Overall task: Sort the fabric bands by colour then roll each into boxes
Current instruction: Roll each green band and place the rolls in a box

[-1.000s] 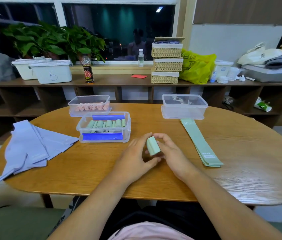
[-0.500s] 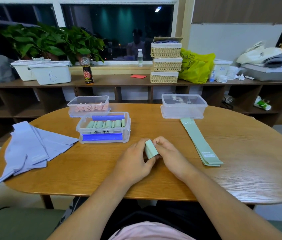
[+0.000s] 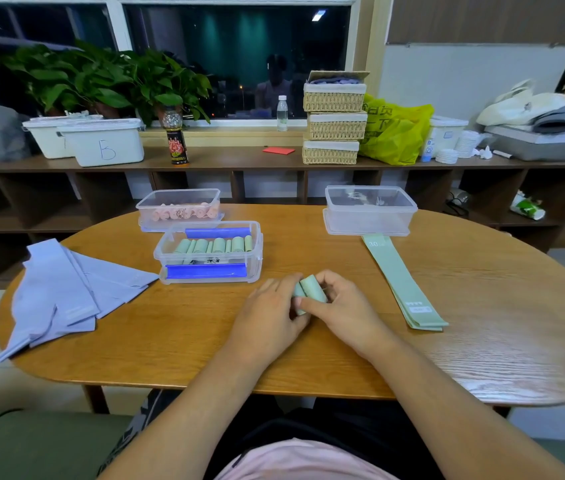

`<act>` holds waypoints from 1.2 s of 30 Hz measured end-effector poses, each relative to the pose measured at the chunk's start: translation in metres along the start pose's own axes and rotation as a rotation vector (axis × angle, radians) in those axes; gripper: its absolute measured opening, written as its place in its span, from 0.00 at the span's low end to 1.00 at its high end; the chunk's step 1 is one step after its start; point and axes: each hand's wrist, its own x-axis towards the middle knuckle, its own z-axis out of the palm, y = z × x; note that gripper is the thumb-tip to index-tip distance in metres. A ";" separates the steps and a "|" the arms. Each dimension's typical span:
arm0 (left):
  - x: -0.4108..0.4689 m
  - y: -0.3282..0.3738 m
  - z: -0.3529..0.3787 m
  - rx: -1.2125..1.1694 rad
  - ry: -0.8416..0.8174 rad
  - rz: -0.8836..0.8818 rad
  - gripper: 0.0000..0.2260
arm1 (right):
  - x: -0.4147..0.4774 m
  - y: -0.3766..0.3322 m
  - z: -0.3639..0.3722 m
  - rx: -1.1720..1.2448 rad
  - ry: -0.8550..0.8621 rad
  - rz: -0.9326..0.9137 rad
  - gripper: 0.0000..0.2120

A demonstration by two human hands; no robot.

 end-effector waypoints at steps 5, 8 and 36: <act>0.000 -0.007 -0.002 -0.202 0.053 0.009 0.29 | 0.002 -0.001 -0.005 0.211 0.002 0.041 0.10; -0.001 -0.006 -0.005 -0.222 0.098 0.038 0.26 | 0.002 -0.005 -0.006 0.277 -0.022 0.063 0.12; -0.017 -0.135 -0.095 0.093 0.226 -0.404 0.30 | 0.163 -0.126 0.144 -0.596 -0.125 0.187 0.13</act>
